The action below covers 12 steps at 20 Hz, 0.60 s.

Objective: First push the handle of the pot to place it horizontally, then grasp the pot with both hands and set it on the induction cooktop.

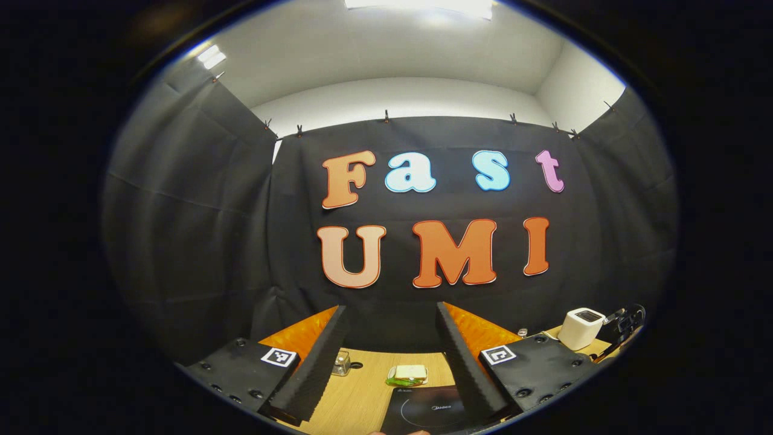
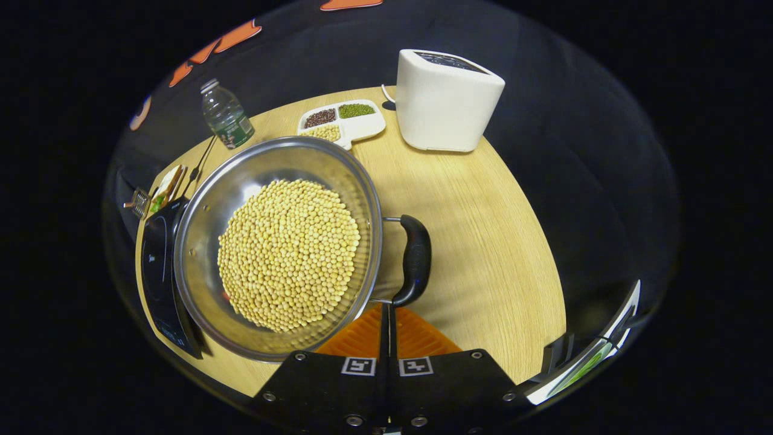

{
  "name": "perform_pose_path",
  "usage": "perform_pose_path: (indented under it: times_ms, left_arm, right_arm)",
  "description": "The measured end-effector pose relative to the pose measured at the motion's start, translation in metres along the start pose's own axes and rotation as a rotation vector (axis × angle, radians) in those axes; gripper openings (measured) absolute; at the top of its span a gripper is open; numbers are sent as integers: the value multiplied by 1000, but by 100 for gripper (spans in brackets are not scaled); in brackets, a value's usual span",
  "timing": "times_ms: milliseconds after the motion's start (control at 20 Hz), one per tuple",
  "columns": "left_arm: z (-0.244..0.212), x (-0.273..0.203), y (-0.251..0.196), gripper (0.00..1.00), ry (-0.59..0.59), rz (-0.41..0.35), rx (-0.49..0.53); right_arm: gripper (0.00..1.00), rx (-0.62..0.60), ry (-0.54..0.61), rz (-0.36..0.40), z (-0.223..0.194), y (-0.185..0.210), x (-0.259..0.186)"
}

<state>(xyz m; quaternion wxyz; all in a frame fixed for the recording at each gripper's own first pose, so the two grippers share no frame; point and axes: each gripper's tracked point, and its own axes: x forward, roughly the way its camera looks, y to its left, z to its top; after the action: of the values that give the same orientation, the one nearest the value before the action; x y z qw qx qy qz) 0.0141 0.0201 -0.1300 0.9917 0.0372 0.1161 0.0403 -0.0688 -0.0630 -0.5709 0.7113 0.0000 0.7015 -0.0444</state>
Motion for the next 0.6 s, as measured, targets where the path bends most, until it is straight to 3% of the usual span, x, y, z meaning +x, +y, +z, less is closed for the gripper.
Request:
perform_pose_path:
  times_ms: [600]
  left_arm:
    - [-6,1,5,98,21,4,12]
  right_arm:
    - [0,83,-33,-12,53,4,18]
